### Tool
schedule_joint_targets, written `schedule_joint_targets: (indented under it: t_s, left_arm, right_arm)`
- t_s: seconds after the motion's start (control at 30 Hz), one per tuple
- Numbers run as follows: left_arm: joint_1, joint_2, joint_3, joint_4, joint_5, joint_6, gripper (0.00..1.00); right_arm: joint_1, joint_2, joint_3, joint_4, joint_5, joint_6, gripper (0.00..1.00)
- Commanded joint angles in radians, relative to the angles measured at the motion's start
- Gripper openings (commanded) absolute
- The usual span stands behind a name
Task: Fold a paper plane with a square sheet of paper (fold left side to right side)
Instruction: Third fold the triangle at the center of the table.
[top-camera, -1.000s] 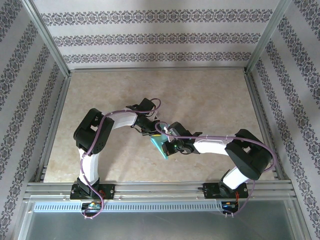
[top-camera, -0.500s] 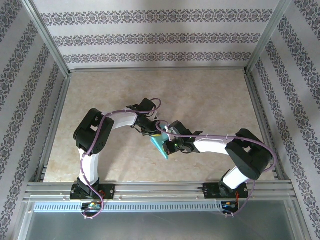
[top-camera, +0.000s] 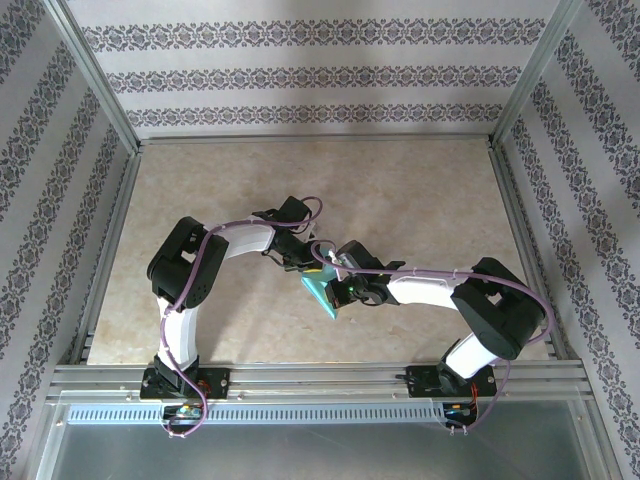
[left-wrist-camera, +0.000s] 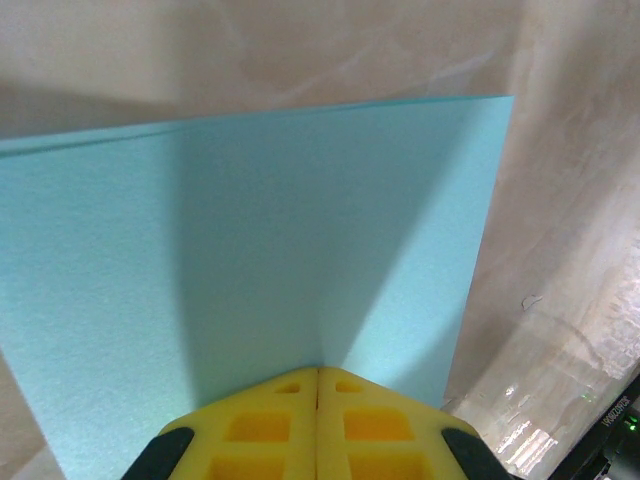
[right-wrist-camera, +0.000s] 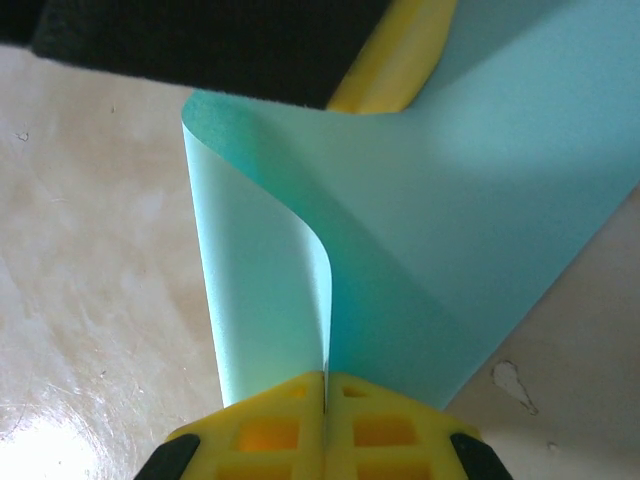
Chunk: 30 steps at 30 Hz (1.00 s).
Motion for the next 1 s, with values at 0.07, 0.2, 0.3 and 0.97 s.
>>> schedule_joint_targets:
  t_s: [0.07,0.2,0.3,0.97]
  left_arm:
    - [-0.015,0.037,-0.022,-0.049,-0.062,0.021,0.07]
    - [-0.015,0.037,-0.022,-0.049,-0.063,0.02,0.07]
    - [-0.016,0.037,-0.023,-0.049,-0.064,0.02,0.07]
    - [-0.016,0.038,-0.018,-0.055,-0.064,0.024,0.07]
  right_arm:
    - [-0.016,-0.016,0.02,-0.013,0.01,-0.008,0.0]
    - [-0.015,-0.014,0.022,-0.013,0.017,-0.006,0.0]
    - [-0.017,-0.013,0.023,-0.015,0.021,-0.007,0.0]
    - [-0.017,-0.001,0.041,-0.045,0.027,-0.023,0.0]
